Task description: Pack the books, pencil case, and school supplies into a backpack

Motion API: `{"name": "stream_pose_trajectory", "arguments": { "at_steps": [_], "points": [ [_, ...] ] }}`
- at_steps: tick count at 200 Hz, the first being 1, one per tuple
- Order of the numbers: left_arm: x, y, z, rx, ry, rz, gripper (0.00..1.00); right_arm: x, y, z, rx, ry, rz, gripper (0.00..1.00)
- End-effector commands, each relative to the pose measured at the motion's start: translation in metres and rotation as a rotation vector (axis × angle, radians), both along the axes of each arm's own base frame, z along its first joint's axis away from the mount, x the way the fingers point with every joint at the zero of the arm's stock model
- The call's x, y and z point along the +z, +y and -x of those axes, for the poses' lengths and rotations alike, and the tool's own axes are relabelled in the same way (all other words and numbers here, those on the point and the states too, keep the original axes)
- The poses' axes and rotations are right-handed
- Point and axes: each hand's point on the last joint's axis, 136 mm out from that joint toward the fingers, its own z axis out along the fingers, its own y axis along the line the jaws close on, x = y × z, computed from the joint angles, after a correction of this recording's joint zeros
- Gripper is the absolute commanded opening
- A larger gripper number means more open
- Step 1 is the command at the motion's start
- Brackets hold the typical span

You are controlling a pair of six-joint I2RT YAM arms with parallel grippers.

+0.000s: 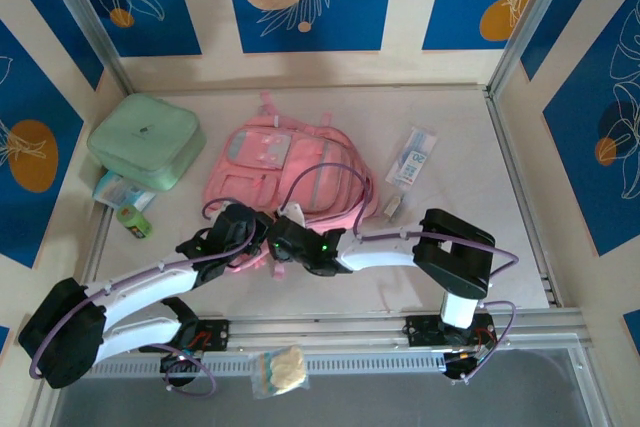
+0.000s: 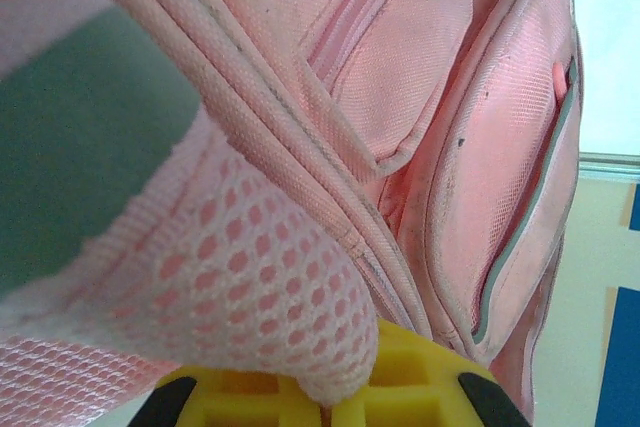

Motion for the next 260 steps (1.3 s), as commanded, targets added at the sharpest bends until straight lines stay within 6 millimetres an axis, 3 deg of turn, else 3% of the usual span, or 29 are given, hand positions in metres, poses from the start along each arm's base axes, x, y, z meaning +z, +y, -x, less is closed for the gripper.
{"name": "stream_pose_trajectory", "arguments": {
  "at_steps": [1,44,93,137,202,240,260],
  "points": [
    [0.046,-0.028,-0.009,-0.071,-0.093,0.134,0.0,0.027,0.012,-0.03,-0.026,-0.104,-0.053,0.41],
    [0.044,-0.025,-0.01,-0.063,-0.093,0.118,0.0,0.03,0.009,-0.029,-0.019,-0.108,-0.032,0.28],
    [0.041,-0.019,-0.01,-0.041,-0.098,0.103,0.0,0.028,0.004,-0.009,0.033,-0.093,-0.011,0.09],
    [0.04,-0.012,-0.01,-0.022,-0.102,0.076,0.0,0.026,-0.016,-0.003,-0.008,-0.061,0.051,0.0],
    [0.042,-0.007,-0.013,-0.019,-0.103,0.065,0.0,0.022,-0.054,0.011,-0.037,-0.01,0.083,0.0],
    [0.049,-0.022,-0.015,-0.057,-0.106,0.117,0.0,0.031,-0.019,0.023,0.086,-0.004,-0.018,0.0],
    [0.055,-0.032,-0.015,-0.089,-0.103,0.135,0.0,0.034,-0.01,0.011,0.044,-0.039,-0.017,0.14]
  ]
}}
